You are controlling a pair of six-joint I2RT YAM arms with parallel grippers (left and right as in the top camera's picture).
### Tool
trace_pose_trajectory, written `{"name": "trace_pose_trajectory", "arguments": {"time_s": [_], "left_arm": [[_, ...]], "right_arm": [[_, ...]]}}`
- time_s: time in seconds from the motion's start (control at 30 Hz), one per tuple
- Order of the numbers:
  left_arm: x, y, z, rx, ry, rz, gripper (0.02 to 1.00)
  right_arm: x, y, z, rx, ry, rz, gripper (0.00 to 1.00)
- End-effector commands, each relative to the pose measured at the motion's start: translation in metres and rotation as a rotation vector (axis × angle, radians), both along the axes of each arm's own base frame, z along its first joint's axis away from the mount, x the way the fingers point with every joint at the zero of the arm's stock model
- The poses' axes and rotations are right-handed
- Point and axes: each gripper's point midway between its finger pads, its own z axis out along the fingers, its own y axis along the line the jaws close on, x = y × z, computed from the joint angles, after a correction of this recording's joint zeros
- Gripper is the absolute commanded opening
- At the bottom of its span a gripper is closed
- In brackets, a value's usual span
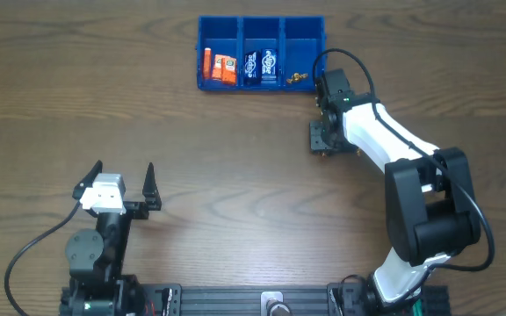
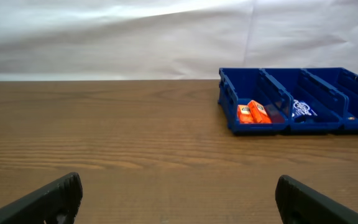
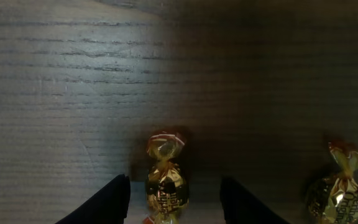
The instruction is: Sort Candies Into Trays
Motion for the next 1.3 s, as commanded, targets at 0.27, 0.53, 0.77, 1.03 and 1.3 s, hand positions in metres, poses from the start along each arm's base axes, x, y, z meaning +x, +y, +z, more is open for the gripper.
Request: {"name": "trace_pose_trajectory", "arguments": {"time_s": [0.27,0.53,0.77,1.03,1.3], "left_arm": [[-0.001,-0.001,-0.016,0.007,0.046,-0.007,0.998],[-0.001,-0.001,-0.017,0.007,0.047,-0.007,0.998],[-0.001,-0.001,-0.017,0.007,0.047,-0.007,0.998],[-0.001,-0.001,-0.017,0.007,0.047,-0.007,0.998],[-0.001,-0.001,-0.016,0.007,0.046,-0.007,0.998]], "right_arm": [[-0.001,-0.005,-0.015,-0.021,0.027,-0.016,0.316],[-0.001,0.000,-0.013,-0.020,0.021,-0.002,0.036],[-0.009,0.044,0.094,-0.007,-0.245,0.133,0.036],[0.020,0.046,0.232,0.050,-0.672,0.079,0.036],[0.147,0.072,0.209,0.009,-0.649,0.099,0.036]]}}
